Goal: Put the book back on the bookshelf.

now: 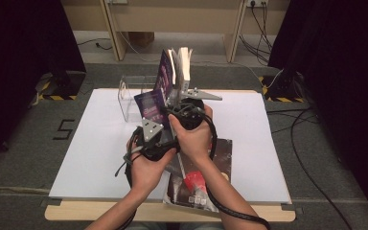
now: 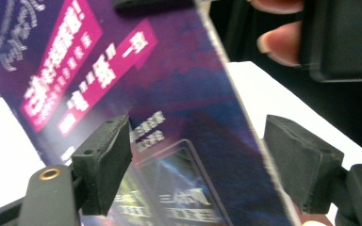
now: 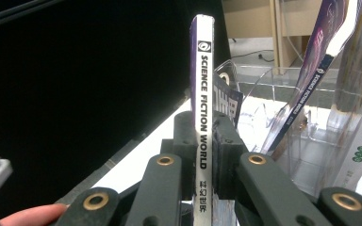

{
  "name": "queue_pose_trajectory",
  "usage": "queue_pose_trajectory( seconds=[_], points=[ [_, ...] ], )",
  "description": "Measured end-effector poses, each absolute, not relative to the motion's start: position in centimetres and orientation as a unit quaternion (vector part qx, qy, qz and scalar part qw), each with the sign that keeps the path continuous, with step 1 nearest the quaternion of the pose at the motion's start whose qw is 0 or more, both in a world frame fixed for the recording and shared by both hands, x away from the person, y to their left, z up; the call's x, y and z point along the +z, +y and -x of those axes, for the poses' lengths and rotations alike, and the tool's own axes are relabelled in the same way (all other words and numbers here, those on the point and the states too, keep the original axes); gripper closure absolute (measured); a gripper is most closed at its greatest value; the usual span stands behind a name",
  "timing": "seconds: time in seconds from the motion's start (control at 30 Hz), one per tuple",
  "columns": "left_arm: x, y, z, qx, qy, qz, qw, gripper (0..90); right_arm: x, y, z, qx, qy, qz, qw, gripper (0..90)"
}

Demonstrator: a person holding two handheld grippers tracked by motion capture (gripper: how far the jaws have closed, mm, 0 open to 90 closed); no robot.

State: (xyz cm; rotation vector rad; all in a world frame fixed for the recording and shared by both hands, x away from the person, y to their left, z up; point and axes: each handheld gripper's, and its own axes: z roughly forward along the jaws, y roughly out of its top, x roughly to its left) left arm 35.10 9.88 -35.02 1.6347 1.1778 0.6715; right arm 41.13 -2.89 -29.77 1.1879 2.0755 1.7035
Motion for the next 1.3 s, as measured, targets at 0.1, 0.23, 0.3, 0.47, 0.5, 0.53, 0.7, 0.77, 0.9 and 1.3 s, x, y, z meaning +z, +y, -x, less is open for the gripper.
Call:
queue_pose_trajectory(
  seconds=[0.1, 0.23, 0.3, 0.47, 0.5, 0.53, 0.7, 0.77, 0.9, 1.3],
  points=[
    [-35.3, 9.7, -34.9, 0.281, 0.485, -0.666, 0.492, 24.9, -29.9, -2.8, -41.0, 0.575, 0.703, -0.405, 0.105, 83.2],
    [-35.5, 9.9, -34.6, 0.277, 0.485, -0.661, 0.5, 29.4, -29.8, -2.6, -40.9, 0.569, 0.707, -0.405, 0.108, 83.0],
    [-35.5, 10.0, -34.5, 0.27, 0.485, -0.662, 0.504, 32.2, -29.8, -2.6, -40.8, 0.567, 0.709, -0.406, 0.107, 82.6],
    [-35.5, 10.3, -34.2, 0.257, 0.491, -0.663, 0.503, 39.8, -29.8, -2.3, -40.7, 0.558, 0.717, -0.406, 0.105, 80.2],
    [-35.5, 10.4, -34.2, 0.254, 0.492, -0.665, 0.501, 41.8, -29.8, -2.3, -40.7, 0.555, 0.718, -0.407, 0.104, 79.5],
    [-35.6, 10.4, -34.1, 0.251, 0.492, -0.666, 0.501, 43.4, -29.8, -2.2, -40.8, 0.553, 0.719, -0.408, 0.104, 79.0],
    [-35.6, 10.8, -33.9, 0.239, 0.502, -0.662, 0.503, 51.5, -30.0, -1.9, -40.8, 0.546, 0.724, -0.407, 0.106, 75.9],
    [-35.6, 11.0, -33.7, 0.241, 0.502, -0.661, 0.502, 56.1, -30.0, -1.8, -40.8, 0.546, 0.726, -0.405, 0.107, 74.3],
    [-35.5, 11.6, -33.3, 0.248, 0.503, -0.66, 0.5, 66.3, -30.1, -1.4, -40.8, 0.547, 0.727, -0.401, 0.108, 71.7],
    [-35.2, 15.0, -33.2, 0.244, 0.505, -0.648, 0.515, 82.4, -29.4, -1.9, -40.7, 0.581, 0.713, -0.387, 0.069, 66.7]
  ],
)
